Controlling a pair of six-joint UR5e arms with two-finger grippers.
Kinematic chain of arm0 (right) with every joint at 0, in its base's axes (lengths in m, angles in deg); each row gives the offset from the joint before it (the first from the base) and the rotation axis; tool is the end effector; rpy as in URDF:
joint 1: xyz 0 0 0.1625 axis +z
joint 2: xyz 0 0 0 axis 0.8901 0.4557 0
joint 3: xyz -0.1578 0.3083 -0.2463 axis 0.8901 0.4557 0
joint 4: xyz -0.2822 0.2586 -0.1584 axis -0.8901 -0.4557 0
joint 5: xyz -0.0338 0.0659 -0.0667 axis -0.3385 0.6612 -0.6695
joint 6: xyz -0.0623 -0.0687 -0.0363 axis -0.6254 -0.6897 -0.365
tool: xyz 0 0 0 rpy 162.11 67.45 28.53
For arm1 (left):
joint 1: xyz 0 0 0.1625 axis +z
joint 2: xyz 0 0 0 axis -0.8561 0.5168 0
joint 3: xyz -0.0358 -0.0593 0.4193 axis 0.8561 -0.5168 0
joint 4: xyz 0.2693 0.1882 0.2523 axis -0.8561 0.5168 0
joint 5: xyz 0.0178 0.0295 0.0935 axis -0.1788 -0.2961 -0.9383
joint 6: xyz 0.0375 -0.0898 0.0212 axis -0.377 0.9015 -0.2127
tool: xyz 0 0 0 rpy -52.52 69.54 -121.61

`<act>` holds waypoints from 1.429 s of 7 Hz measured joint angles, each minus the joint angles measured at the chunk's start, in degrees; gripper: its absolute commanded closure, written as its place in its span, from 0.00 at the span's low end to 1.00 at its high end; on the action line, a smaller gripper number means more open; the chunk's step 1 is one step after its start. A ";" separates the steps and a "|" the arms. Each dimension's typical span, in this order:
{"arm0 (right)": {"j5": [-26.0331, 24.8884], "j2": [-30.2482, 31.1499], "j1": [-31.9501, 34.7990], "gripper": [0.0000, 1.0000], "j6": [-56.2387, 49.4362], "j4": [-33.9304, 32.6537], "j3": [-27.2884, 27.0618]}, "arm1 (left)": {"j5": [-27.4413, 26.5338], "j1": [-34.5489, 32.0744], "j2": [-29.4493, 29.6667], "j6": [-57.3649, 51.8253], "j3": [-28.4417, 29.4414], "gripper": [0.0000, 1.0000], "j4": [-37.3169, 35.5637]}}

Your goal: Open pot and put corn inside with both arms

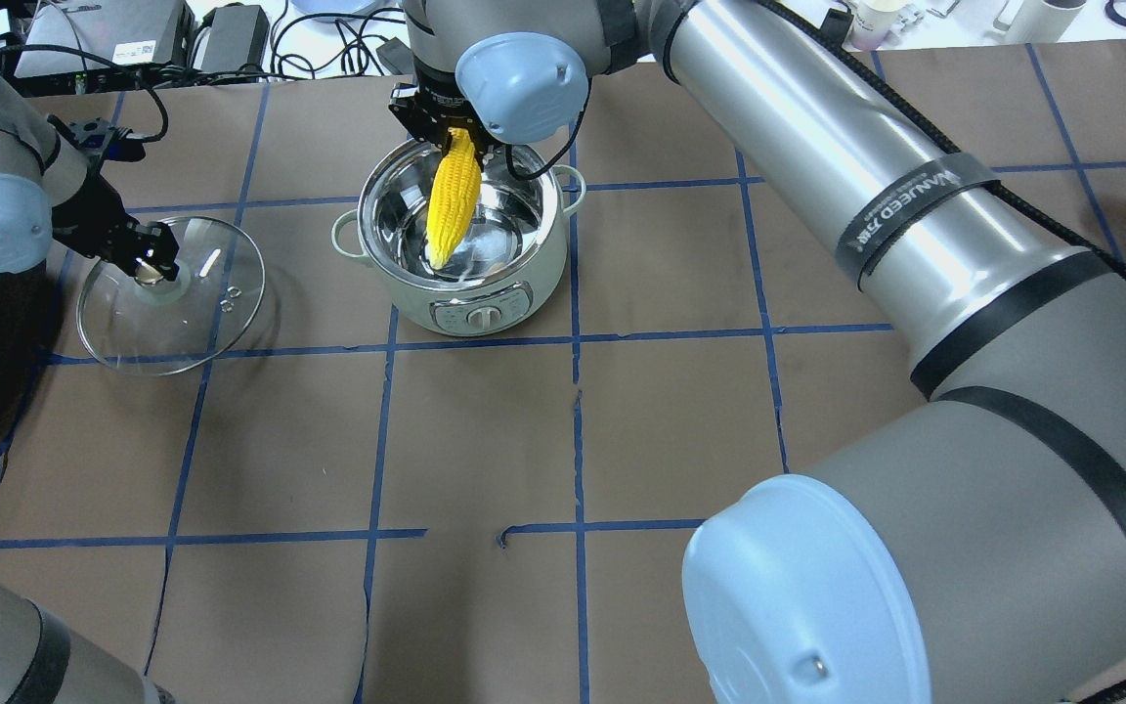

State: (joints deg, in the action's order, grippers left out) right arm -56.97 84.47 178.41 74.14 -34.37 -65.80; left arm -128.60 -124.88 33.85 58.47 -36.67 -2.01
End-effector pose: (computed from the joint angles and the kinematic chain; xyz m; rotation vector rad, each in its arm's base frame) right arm 0.4646 -0.6491 0.3698 0.2487 2.9731 -0.2004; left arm 0.1297 -0.6164 0.2530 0.1972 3.1149 -0.0220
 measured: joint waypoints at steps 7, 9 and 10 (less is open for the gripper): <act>-0.10 -2.03 1.27 0.00 -1.36 -4.75 -2.17 | 1.32 -1.50 -6.93 4.44 -2.54 0.00 3.22; -0.68 2.65 -0.45 0.00 -7.36 -2.98 -2.95 | 2.60 -1.82 -12.75 4.50 5.23 0.00 16.52; -0.69 4.87 -2.61 0.00 -10.35 -0.39 -3.05 | 4.25 -1.97 -15.39 4.52 8.71 0.00 23.18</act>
State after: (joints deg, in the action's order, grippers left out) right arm -57.66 89.34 175.80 63.79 -34.76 -68.85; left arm -124.35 -126.85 18.46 62.99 -27.96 21.17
